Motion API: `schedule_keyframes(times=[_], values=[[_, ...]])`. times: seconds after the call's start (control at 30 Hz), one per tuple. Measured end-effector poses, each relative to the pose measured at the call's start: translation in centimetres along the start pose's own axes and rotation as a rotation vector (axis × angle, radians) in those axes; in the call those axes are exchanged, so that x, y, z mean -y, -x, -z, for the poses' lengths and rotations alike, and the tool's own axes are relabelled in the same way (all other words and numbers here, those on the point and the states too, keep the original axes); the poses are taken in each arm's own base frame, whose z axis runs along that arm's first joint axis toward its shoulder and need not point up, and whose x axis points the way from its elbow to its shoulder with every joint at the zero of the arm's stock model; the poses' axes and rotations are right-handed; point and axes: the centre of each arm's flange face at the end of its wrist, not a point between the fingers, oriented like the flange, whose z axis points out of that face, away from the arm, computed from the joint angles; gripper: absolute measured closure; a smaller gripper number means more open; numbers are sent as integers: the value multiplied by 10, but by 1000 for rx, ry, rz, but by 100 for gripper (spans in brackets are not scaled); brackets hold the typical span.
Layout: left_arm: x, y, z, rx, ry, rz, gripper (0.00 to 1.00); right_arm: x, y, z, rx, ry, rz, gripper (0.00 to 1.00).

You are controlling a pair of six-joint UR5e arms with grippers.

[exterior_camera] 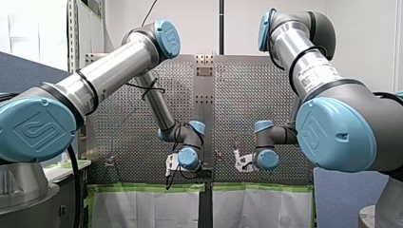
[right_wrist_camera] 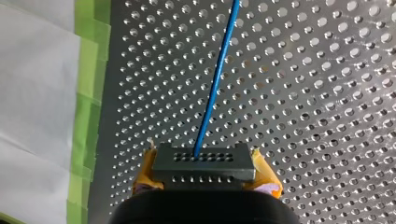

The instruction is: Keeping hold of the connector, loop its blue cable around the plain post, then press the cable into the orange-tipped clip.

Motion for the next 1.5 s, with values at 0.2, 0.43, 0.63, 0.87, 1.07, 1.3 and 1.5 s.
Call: schedule_keyframes(times=[0.2, 0.43, 0.63, 0.87, 1.07, 1.3, 1.5], values=[[1, 8, -9, 58, -7, 34, 100, -5, -9, -10, 12, 3, 4, 100], [2, 13, -18, 115, -18, 64, 100, -9, -10, -13, 15, 9, 9, 100], [2, 20, -26, 168, -27, 91, 100, -15, -10, -16, 12, 19, 9, 100], [4, 29, -34, 232, -40, 121, 100, -23, -12, -20, 6, 35, 5, 100], [4, 34, -42, 289, -49, 146, 100, -29, -14, -24, 3, 44, 3, 100], [2, 34, -48, 309, -51, 155, 100, -40, -14, -28, 2, 61, -2, 100], [0, 31, -53, 308, -52, 155, 100, -47, -14, -31, 2, 74, -5, 100]])
